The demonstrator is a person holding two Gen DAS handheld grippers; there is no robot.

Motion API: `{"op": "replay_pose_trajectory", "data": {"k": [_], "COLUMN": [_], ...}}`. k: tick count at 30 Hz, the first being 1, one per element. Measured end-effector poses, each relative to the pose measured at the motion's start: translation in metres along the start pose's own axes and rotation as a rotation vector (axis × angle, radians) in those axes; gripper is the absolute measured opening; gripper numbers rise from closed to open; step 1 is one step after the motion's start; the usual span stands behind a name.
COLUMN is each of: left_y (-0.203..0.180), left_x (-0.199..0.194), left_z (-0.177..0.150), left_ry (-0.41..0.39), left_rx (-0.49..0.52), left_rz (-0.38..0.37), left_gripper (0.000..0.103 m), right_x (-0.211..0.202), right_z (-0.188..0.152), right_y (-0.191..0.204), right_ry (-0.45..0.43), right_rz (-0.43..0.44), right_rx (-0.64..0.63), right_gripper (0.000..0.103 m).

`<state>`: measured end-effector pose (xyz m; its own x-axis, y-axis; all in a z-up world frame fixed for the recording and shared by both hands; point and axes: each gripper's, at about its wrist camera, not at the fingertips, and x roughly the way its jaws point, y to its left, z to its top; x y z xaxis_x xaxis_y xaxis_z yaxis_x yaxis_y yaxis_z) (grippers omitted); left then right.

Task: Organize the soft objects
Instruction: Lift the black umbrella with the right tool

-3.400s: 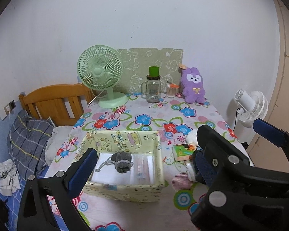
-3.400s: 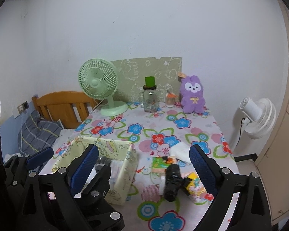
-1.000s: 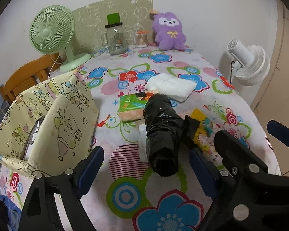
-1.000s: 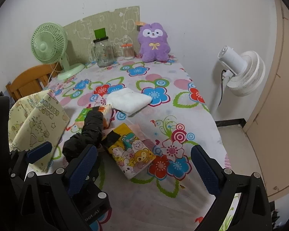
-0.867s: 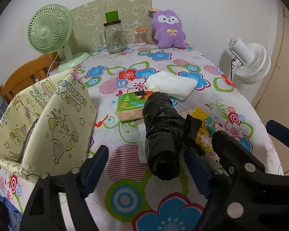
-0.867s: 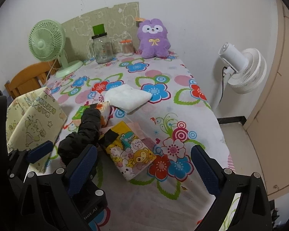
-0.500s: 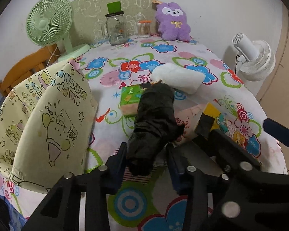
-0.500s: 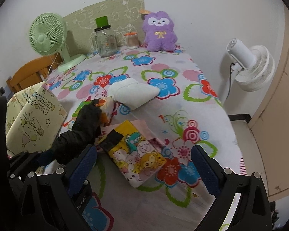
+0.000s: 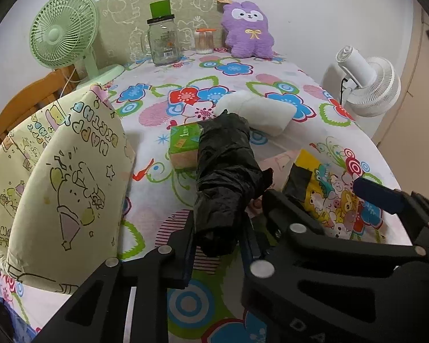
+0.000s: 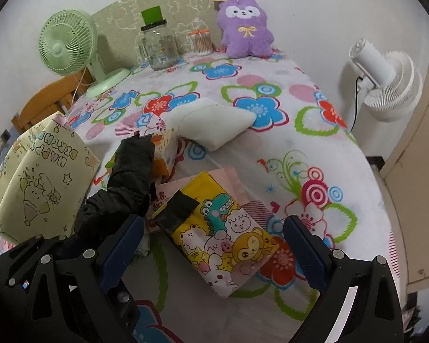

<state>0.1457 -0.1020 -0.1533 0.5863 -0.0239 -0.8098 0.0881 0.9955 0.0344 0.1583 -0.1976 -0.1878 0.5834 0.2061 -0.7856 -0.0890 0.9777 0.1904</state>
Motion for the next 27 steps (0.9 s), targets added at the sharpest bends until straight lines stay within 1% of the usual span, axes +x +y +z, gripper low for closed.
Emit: {"op": "replay_pose_trajectory", "data": {"k": [1,5,15,27], "left_y": [0.000,-0.001,-0.002,-0.004], "left_x": [0.000,0.000,-0.006,-0.023], "left_z": [0.000,0.000,-0.001,0.000], "left_ry": [0.001,0.004,-0.003,-0.029], "left_rx": [0.001,0.002,0.001,0.000], "left_rz": [-0.003,-0.011,-0.027,-0.042], "left_gripper": [0.024,0.022,0.020,0.020], "right_x": [0.001,0.002,-0.005,-0.029], "right_z": [0.000,0.000,0.001,0.000], "right_y": [0.000,0.004,0.005,0.007], "right_ry": [0.004,0.011,0.003,-0.038], "right_rz": [0.002,0.019,0.014,-0.003], "right_rx": [0.009,0.005,0.013,0.010], "right_gripper": [0.099,0.089,0.083,0.078]}}
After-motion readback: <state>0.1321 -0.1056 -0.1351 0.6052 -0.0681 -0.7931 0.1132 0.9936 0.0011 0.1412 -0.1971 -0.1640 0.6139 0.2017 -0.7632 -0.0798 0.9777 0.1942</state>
